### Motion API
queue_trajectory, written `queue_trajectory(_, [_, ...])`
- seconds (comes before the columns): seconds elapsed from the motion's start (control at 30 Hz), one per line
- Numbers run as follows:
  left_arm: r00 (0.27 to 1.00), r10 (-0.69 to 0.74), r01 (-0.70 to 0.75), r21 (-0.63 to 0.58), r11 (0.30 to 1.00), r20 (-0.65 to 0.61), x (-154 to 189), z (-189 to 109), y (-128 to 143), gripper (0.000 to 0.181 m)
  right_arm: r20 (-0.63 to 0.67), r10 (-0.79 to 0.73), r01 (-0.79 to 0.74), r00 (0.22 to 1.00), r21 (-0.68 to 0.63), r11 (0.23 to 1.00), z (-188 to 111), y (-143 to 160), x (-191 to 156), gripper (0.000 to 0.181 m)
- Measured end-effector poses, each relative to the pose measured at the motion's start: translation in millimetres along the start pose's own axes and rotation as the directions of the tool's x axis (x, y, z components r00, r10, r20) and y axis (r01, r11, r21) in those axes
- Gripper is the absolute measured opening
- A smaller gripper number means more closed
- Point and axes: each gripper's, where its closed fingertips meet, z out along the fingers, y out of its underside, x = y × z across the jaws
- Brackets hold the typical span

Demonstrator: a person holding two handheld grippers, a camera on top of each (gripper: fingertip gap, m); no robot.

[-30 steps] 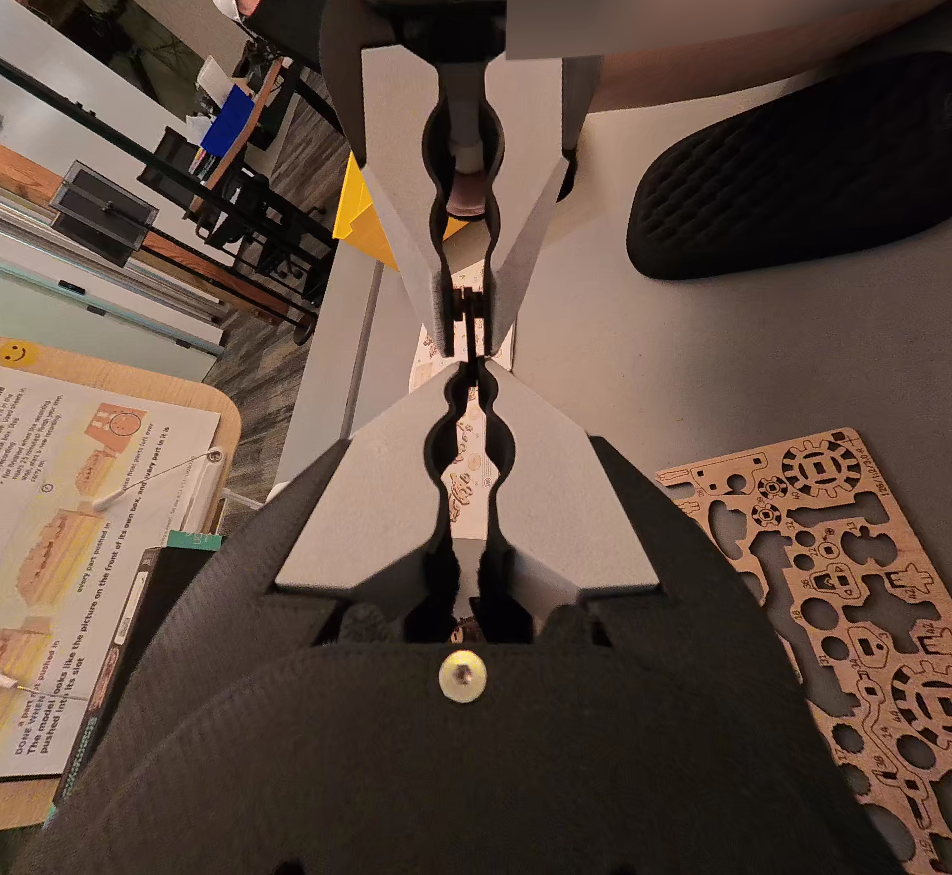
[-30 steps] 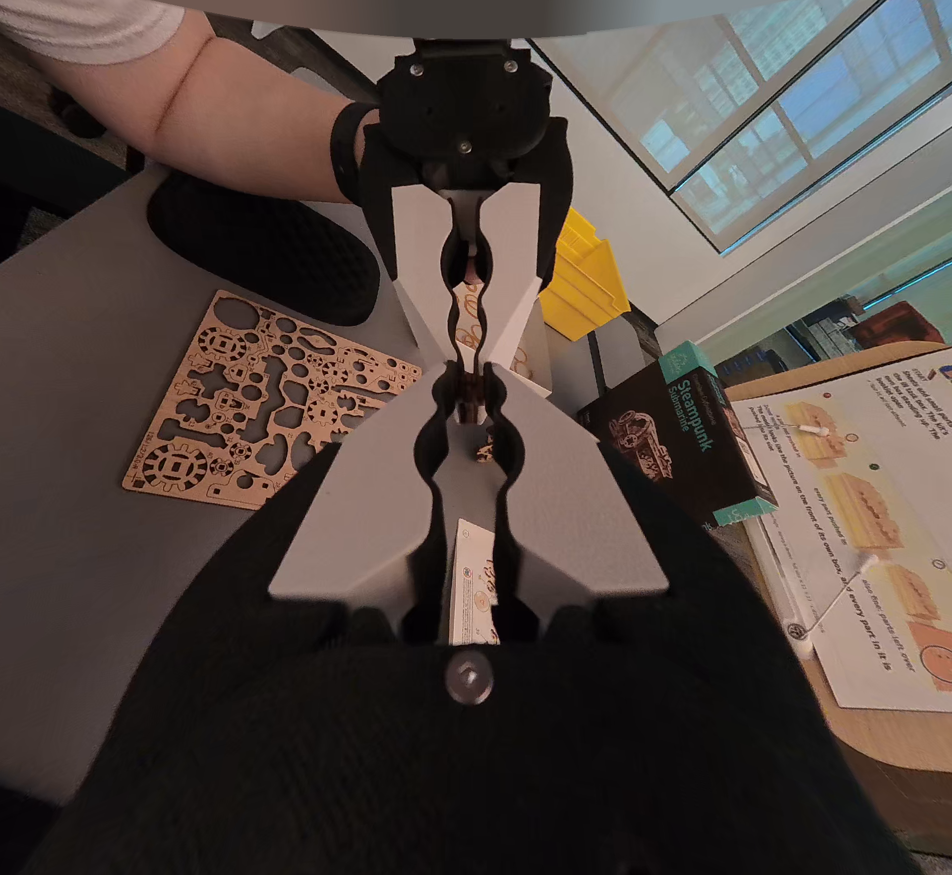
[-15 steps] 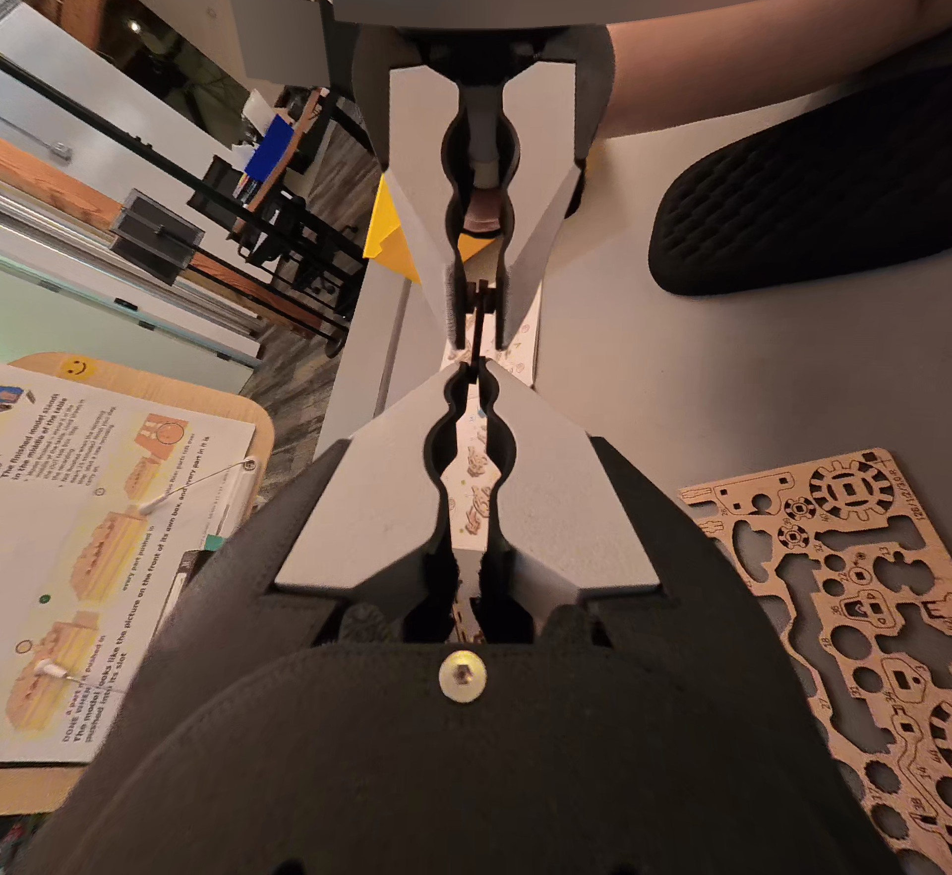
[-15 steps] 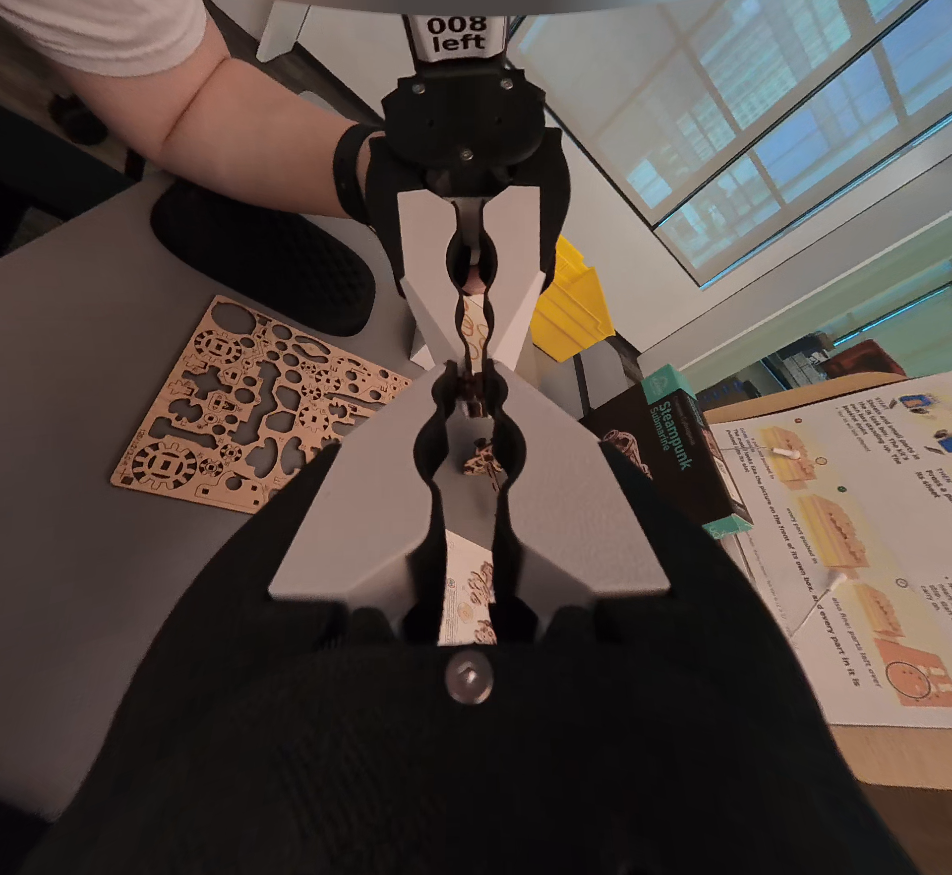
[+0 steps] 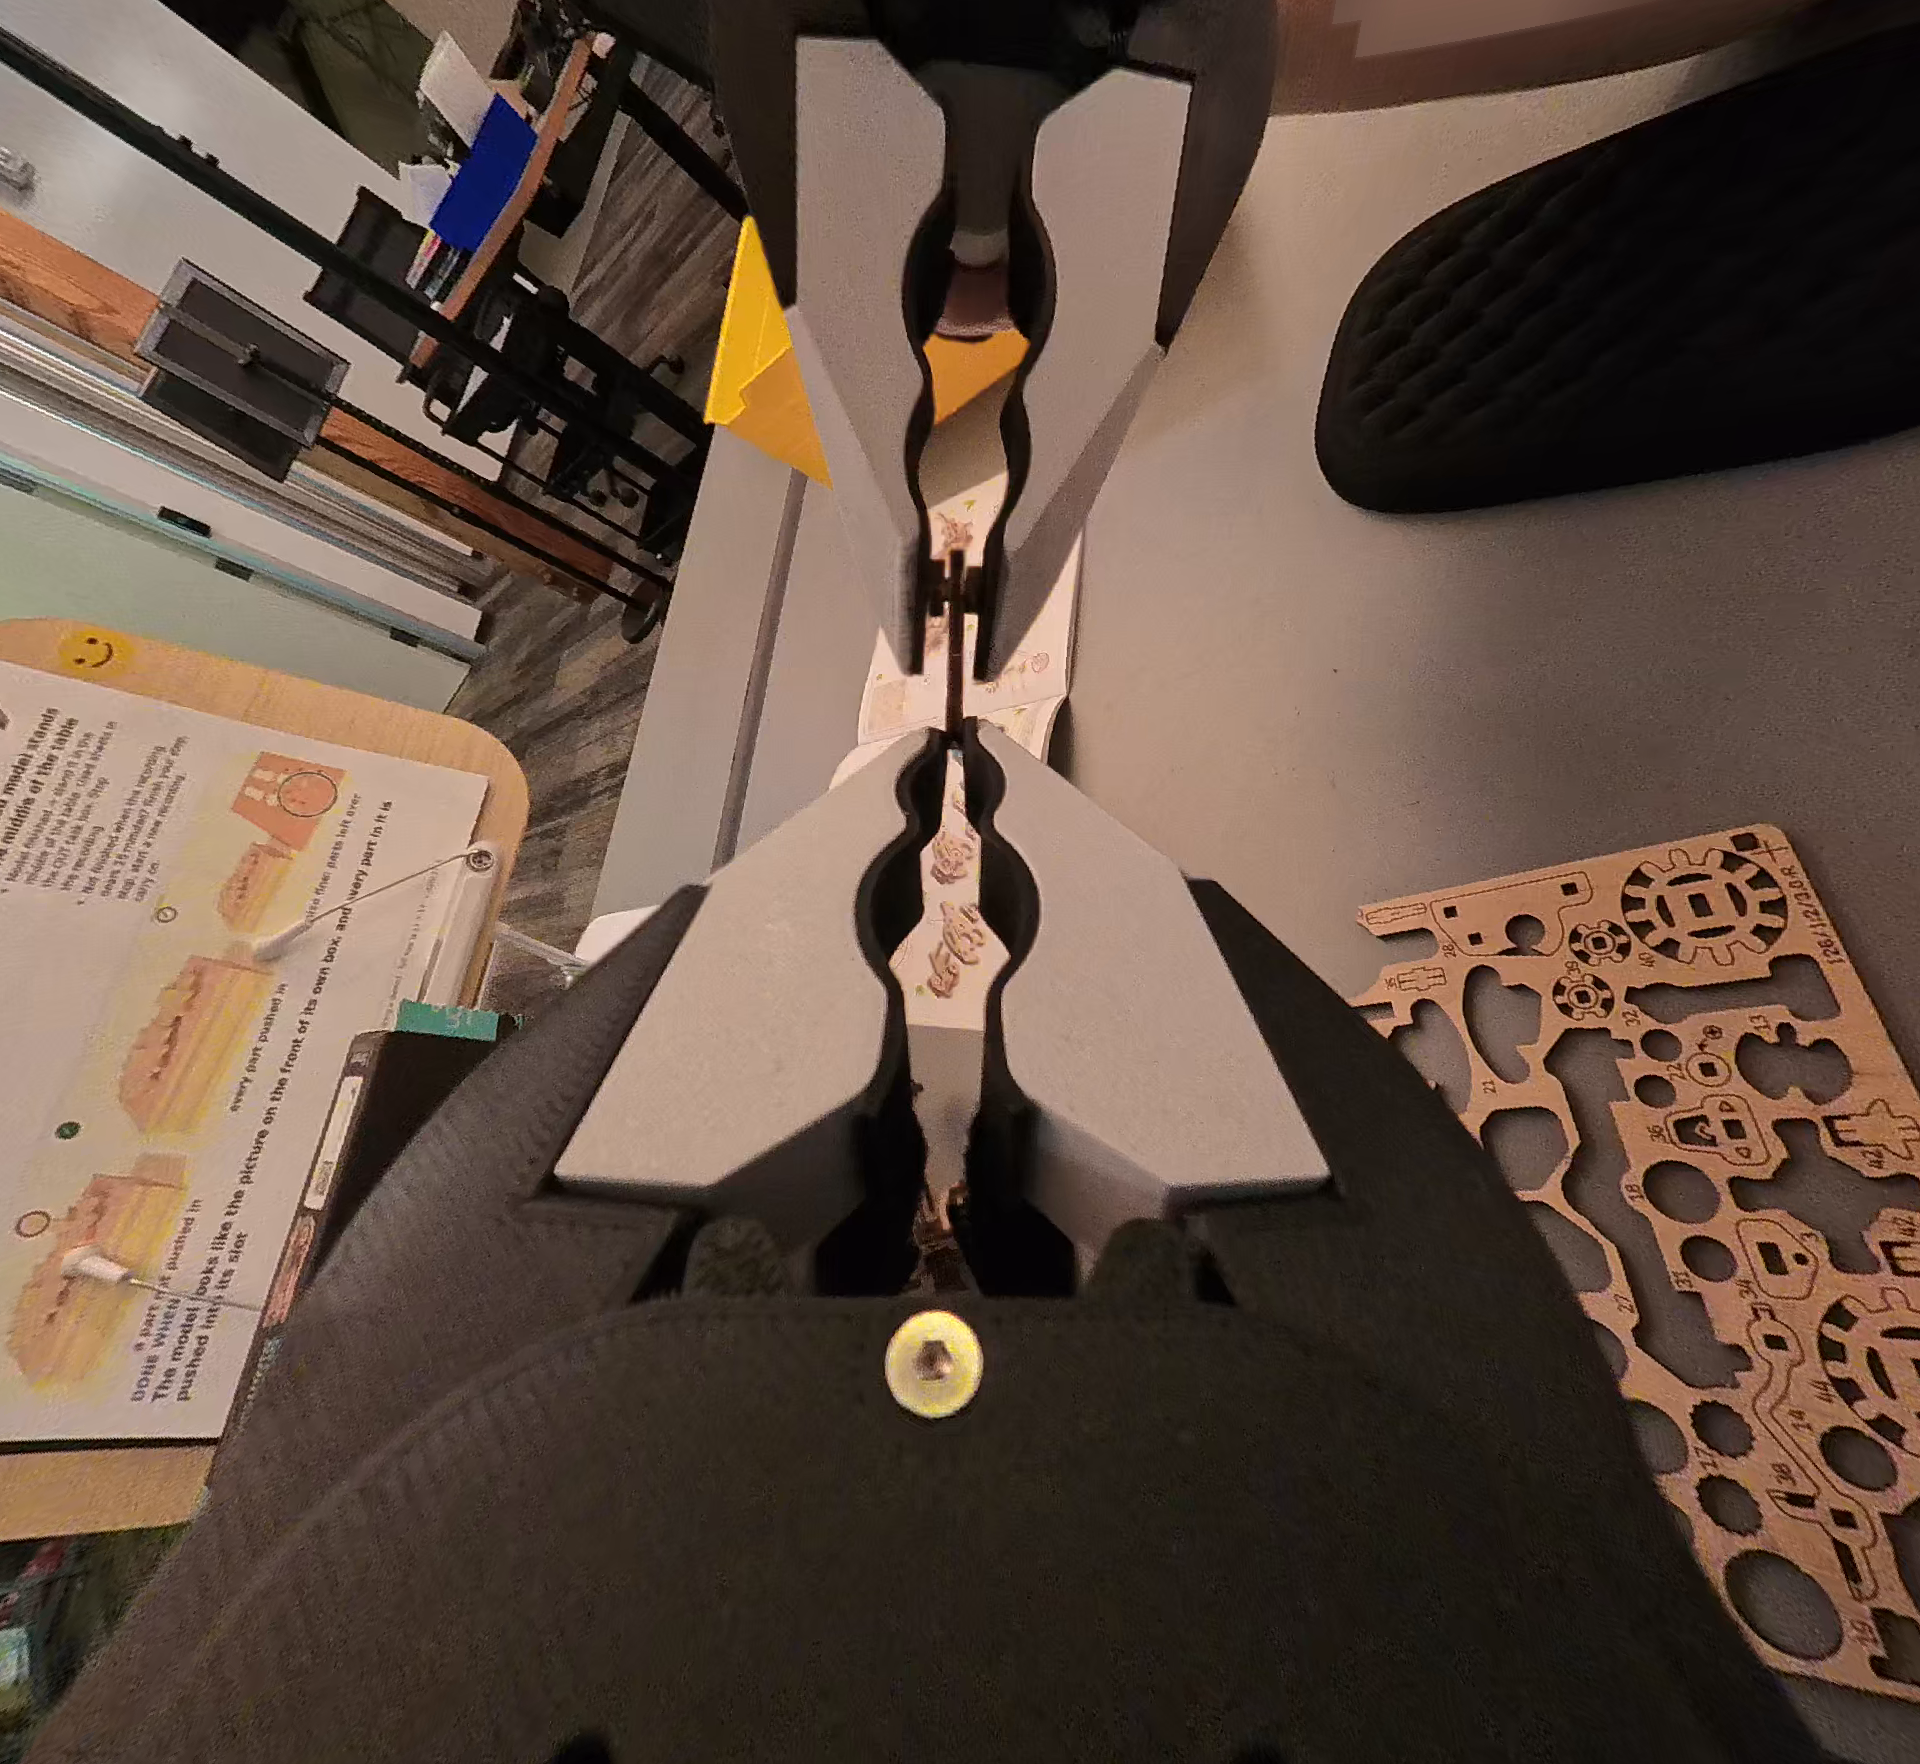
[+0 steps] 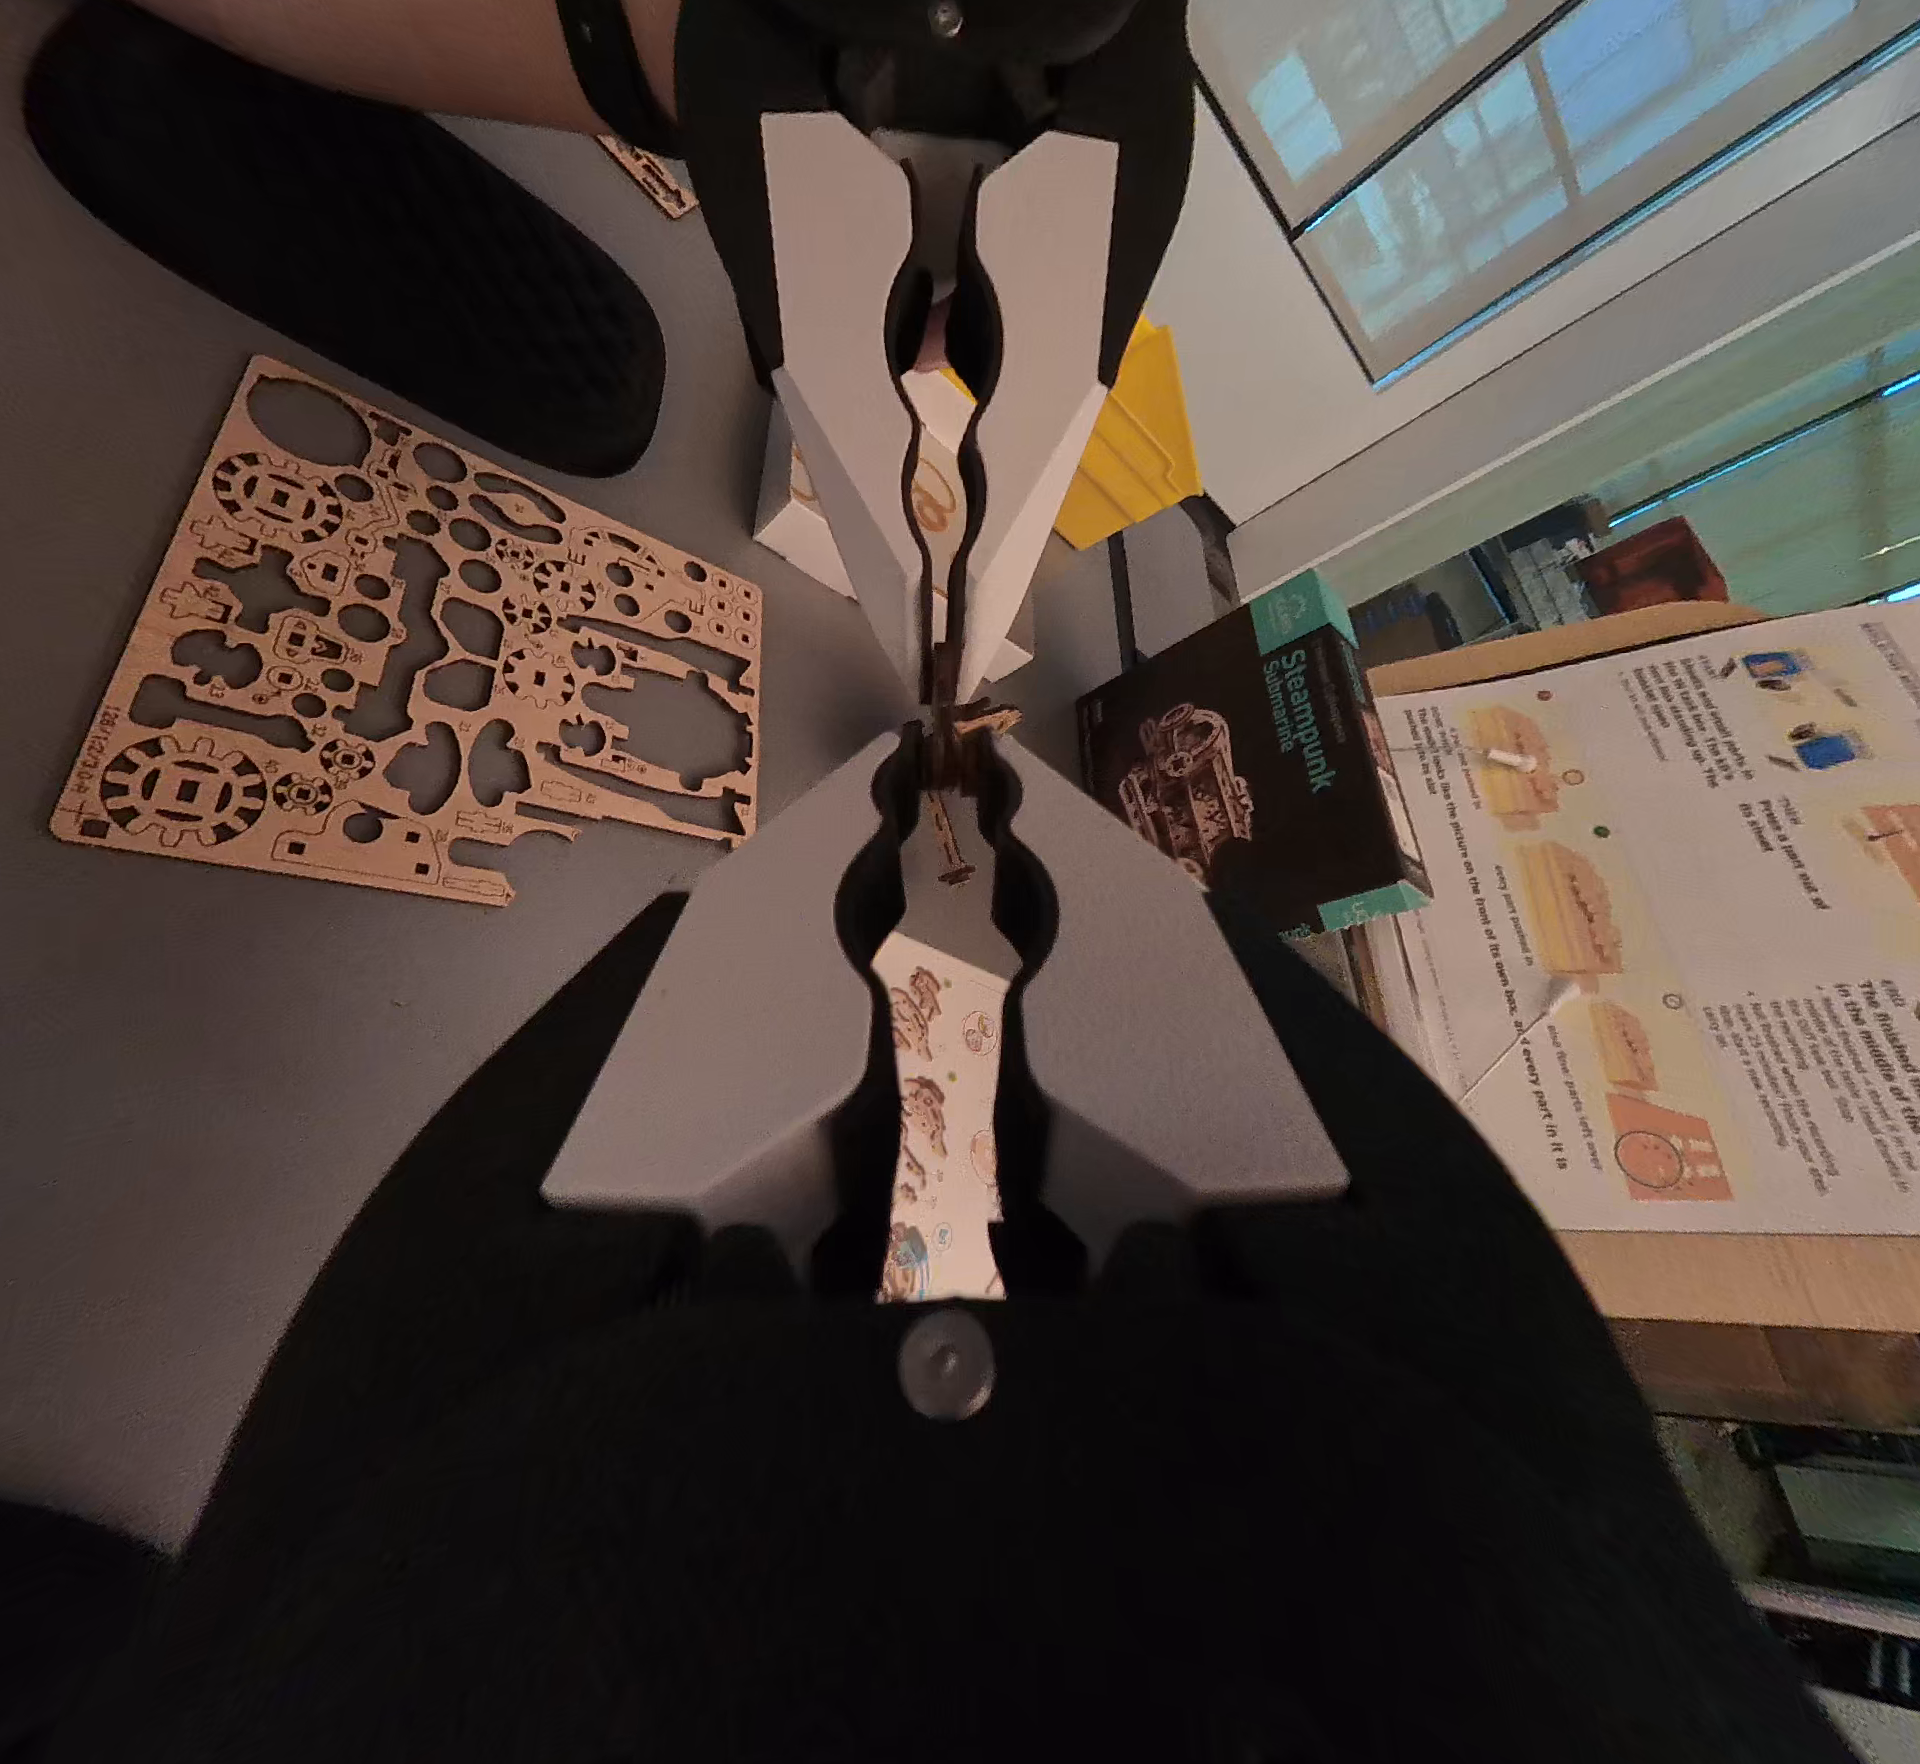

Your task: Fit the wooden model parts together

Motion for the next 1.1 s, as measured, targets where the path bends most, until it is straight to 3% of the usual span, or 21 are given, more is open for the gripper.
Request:
queue_trajectory(0.13, [1.0,-0.021,0.021,-0.003,1.0,0.001,-2.2,0.3,2.1,0.001,0.009,0.065,-0.065,0.998,-0.013,0.998,1.5,2.8,1.2,0.008])
queue_trajectory(0.27, [0.988,-0.118,0.107,0.107,0.988,0.098,-24.2,-7.9,-7.3,0.006,-0.043,0.231,-0.223,0.972,0.137,0.965,-7.8,-5.5,23.0,0.009])
queue_trajectory(0.33, [0.97,-0.24,0.225,0.203,0.953,0.051,-31.4,-15.1,-12.4,0.013,-0.059,0.379,-0.346,0.923,0.301,0.889,-20.6,-13.8,43.2,0.007])
queue_trajectory(0.4, [0.922,-0.38,0.385,0.284,0.878,-0.073,-33.1,-19.0,-17.6,0.014,0.072,0.496,-0.477,0.865,0.421,0.771,-29.7,-25.5,46.0,0.007])
queue_trajectory(0.53, [0.793,-0.542,0.609,0.399,0.685,-0.279,-39.6,-26.4,-33.5,0.018,0.201,0.623,-0.638,0.756,0.437,0.634,-22.9,-25.9,45.0,0.008])
queue_trajectory(0.63, [0.765,-0.583,0.641,0.41,0.649,-0.273,-44.0,-22.4,-30.7,0.022,0.288,0.676,-0.72,0.678,0.446,0.532,-16.1,-27.3,41.9,0.007])
queue_trajectory(0.7, [0.782,-0.569,0.621,0.401,0.674,-0.254,-41.1,-18.6,-28.3,0.018,0.297,0.691,-0.74,0.659,0.424,0.522,-8.8,-22.4,37.8,0.007])
queue_trajectory(0.77, [0.801,-0.55,0.597,0.391,0.701,-0.237,-37.9,-15.3,-26.4,0.002,0.306,0.696,-0.746,0.649,0.432,0.506,-5.4,-21.6,35.7,0.007])
queue_trajectory(0.83, [0.799,-0.55,0.6,0.38,0.704,-0.241,-37.1,-14.7,-24.9,0.001,0.317,0.69,-0.75,0.65,0.414,0.516,-1.1,-17.0,31.8,0.008])
queue_trajectory(0.9, [0.758,-0.585,0.652,0.319,0.688,-0.288,-34.7,-11.7,-19.5,0.0,0.335,0.677,-0.752,0.656,0.374,0.543,1.7,-6.4,26.1,0.008])
queue_trajectory(1.0, [0.663,-0.681,0.749,0.258,0.611,-0.312,-41.8,-8.3,-3.5,0.0,0.344,0.678,-0.758,0.65,0.357,0.546,-3.3,13.5,27.2,0.008])
queue_trajectory(1.1, [0.572,-0.76,0.819,0.163,0.55,-0.309,-41.7,-0.9,18.0,0.0,0.273,0.721,-0.766,0.637,0.322,0.556,-7.6,38.1,37.0,0.007])
